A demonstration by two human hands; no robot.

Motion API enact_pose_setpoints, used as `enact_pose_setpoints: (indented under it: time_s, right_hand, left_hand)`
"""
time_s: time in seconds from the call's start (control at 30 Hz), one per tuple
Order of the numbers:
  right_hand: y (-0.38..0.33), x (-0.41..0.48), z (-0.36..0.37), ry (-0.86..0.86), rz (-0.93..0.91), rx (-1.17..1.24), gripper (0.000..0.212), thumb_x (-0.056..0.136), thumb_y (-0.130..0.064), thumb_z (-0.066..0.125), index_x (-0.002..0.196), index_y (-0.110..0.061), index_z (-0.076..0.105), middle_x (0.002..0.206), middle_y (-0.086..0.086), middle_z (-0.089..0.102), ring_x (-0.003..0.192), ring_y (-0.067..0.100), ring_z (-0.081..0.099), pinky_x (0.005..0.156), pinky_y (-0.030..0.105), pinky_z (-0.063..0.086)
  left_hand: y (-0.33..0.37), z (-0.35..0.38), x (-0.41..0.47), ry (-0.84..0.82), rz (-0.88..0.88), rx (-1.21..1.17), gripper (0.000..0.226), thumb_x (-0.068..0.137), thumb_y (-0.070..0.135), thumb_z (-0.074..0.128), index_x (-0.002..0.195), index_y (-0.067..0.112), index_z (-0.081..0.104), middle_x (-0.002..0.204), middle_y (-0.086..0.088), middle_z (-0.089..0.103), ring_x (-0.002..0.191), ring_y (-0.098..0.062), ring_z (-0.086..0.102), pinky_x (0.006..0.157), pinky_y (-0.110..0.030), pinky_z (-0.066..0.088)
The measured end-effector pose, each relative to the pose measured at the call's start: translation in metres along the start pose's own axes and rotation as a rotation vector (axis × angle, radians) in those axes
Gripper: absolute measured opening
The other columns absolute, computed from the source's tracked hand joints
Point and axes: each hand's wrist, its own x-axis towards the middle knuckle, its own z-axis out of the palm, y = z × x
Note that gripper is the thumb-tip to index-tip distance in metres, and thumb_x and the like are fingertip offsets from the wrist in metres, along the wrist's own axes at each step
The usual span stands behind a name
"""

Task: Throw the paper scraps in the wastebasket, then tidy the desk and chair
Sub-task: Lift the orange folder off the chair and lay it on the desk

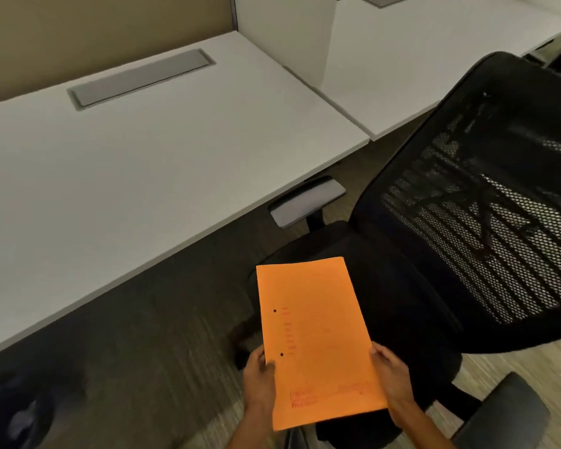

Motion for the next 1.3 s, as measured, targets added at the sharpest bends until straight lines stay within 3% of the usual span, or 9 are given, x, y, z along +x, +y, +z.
enact_pose_setpoints:
  time_s: [0.17,0.33,0.4,0.53,0.67,0.8,1.13,1.23,1.3]
  right_hand:
    - [-0.025,-0.027,0.022,-0.028,0.018,0.042,0.022,0.097,-0.031,0.060,0.117,-0.026,0.068,0.101,0.000,0.075,0.094,0.021,0.071,0.087,0.044,0.057]
    - [-0.068,-0.055,0.047,-0.065,-0.019,0.042,0.022,0.097,-0.029,0.060,0.118,-0.028,0.067,0.100,-0.006,0.070,0.095,0.018,0.068,0.079,0.038,0.056]
    - [-0.086,-0.066,0.058,-0.070,-0.064,0.040,0.021,0.096,-0.031,0.062,0.115,-0.029,0.069,0.101,-0.007,0.071,0.095,0.016,0.068,0.074,0.035,0.056]
    - [-0.116,-0.083,0.078,-0.080,-0.131,0.013,0.021,0.094,-0.034,0.063,0.115,-0.031,0.069,0.105,-0.005,0.071,0.095,0.017,0.069,0.072,0.034,0.056]
    - [-0.144,-0.096,0.102,-0.122,-0.221,-0.006,0.027,0.095,-0.034,0.062,0.120,-0.026,0.069,0.109,-0.007,0.070,0.097,0.015,0.068,0.069,0.031,0.054]
    - [-0.171,-0.117,0.130,-0.177,-0.303,-0.030,0.029,0.095,-0.035,0.061,0.122,-0.026,0.067,0.104,-0.010,0.069,0.094,0.012,0.067,0.066,0.028,0.053]
    - [-0.224,-0.180,0.204,-0.381,-0.448,-0.055,0.031,0.096,-0.037,0.060,0.126,-0.029,0.060,0.107,0.000,0.070,0.097,0.021,0.069,0.082,0.043,0.059]
    - [-0.237,-0.200,0.230,-0.428,-0.466,-0.045,0.020,0.096,-0.035,0.059,0.117,-0.034,0.061,0.105,0.000,0.071,0.095,0.022,0.070,0.083,0.045,0.059]
    - [-0.245,-0.214,0.249,-0.446,-0.492,-0.050,0.018,0.097,-0.034,0.058,0.114,-0.034,0.062,0.102,-0.001,0.071,0.093,0.021,0.070,0.083,0.046,0.059]
  left_hand:
    - [0.022,-0.038,-0.015,0.035,0.034,-0.047,0.030,0.096,-0.013,0.050,0.124,-0.006,0.058,0.110,-0.019,0.065,0.088,-0.026,0.062,0.074,-0.033,0.052]
    - [0.050,-0.078,-0.022,0.106,0.050,-0.049,0.031,0.097,-0.001,0.055,0.123,0.014,0.063,0.115,-0.007,0.068,0.104,-0.023,0.063,0.092,-0.043,0.055]
    - [0.062,-0.094,-0.026,0.114,0.059,-0.073,0.031,0.097,0.004,0.057,0.121,0.023,0.063,0.110,0.002,0.069,0.102,-0.018,0.065,0.089,-0.043,0.057]
    - [0.085,-0.123,-0.033,0.111,0.101,-0.130,0.031,0.096,0.011,0.060,0.116,0.035,0.060,0.106,0.010,0.068,0.095,-0.009,0.066,0.073,-0.027,0.055]
    - [0.104,-0.153,-0.035,0.150,0.143,-0.155,0.033,0.096,0.012,0.060,0.125,0.028,0.060,0.115,0.005,0.065,0.104,-0.013,0.063,0.082,-0.032,0.054]
    - [0.120,-0.186,-0.037,0.195,0.181,-0.196,0.028,0.095,0.014,0.061,0.117,0.033,0.062,0.114,0.007,0.066,0.098,-0.009,0.065,0.072,-0.024,0.052]
    - [0.146,-0.279,-0.044,0.302,0.206,-0.262,0.033,0.096,0.017,0.061,0.127,0.027,0.061,0.118,0.007,0.066,0.098,-0.002,0.063,0.067,-0.018,0.048]
    - [0.154,-0.310,-0.046,0.317,0.214,-0.291,0.038,0.097,0.017,0.062,0.134,0.023,0.059,0.124,0.005,0.065,0.103,-0.008,0.064,0.071,-0.020,0.051]
    - [0.161,-0.333,-0.048,0.336,0.231,-0.311,0.039,0.097,0.015,0.061,0.135,0.024,0.059,0.120,0.009,0.064,0.096,0.000,0.061,0.068,-0.017,0.048]
